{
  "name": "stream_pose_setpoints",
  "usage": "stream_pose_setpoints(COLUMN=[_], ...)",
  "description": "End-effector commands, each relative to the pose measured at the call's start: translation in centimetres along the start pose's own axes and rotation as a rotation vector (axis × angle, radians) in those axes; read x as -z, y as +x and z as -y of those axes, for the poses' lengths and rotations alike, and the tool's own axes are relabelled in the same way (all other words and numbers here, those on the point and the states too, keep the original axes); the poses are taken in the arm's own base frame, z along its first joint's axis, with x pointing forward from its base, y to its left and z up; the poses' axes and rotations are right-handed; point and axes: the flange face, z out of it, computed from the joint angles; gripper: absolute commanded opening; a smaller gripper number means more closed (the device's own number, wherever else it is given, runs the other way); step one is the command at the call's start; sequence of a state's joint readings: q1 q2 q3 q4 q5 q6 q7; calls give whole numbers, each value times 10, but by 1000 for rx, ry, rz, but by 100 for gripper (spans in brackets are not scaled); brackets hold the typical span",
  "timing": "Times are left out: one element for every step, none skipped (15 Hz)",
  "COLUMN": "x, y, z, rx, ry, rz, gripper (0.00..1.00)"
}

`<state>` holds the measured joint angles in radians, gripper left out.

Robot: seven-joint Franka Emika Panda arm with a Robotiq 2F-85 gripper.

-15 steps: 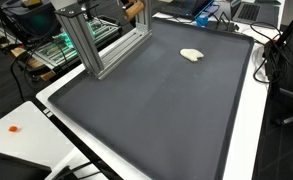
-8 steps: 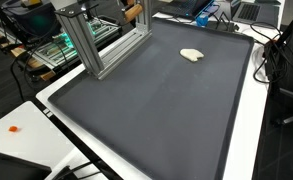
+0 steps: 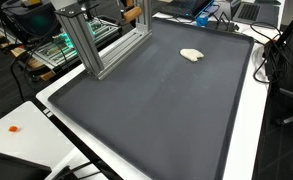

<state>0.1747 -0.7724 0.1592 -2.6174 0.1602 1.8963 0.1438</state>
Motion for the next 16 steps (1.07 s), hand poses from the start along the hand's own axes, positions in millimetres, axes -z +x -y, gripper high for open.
stream_pose_setpoints(x=[18, 24, 28, 33, 36, 37, 37, 36, 33, 30, 26, 21, 16, 11, 5, 0], y=[6, 11, 16, 24, 31, 39, 48, 56, 65, 73, 81, 89, 97, 104, 110, 115], z=[1, 2, 3, 5, 7, 8, 9, 11, 12, 13, 15, 16, 17, 18, 19, 20], rx=[-5, -9, -19, -32, -47, -69, -95, -117, -134, -150, -167, -178, -192, -201, -199, -201], ry=[-3, -2, 3, 9, 11, 14, 16, 17, 20, 24, 24, 29, 29, 30, 34, 37], rz=[-40, -57, -76, -100, -122, -144, -161, -177, -190, -200, -209, -212, -216, -218, -213, -211], gripper=[100, 100, 100, 100, 100, 100, 100, 100, 100, 100, 100, 100, 100, 100, 100, 100])
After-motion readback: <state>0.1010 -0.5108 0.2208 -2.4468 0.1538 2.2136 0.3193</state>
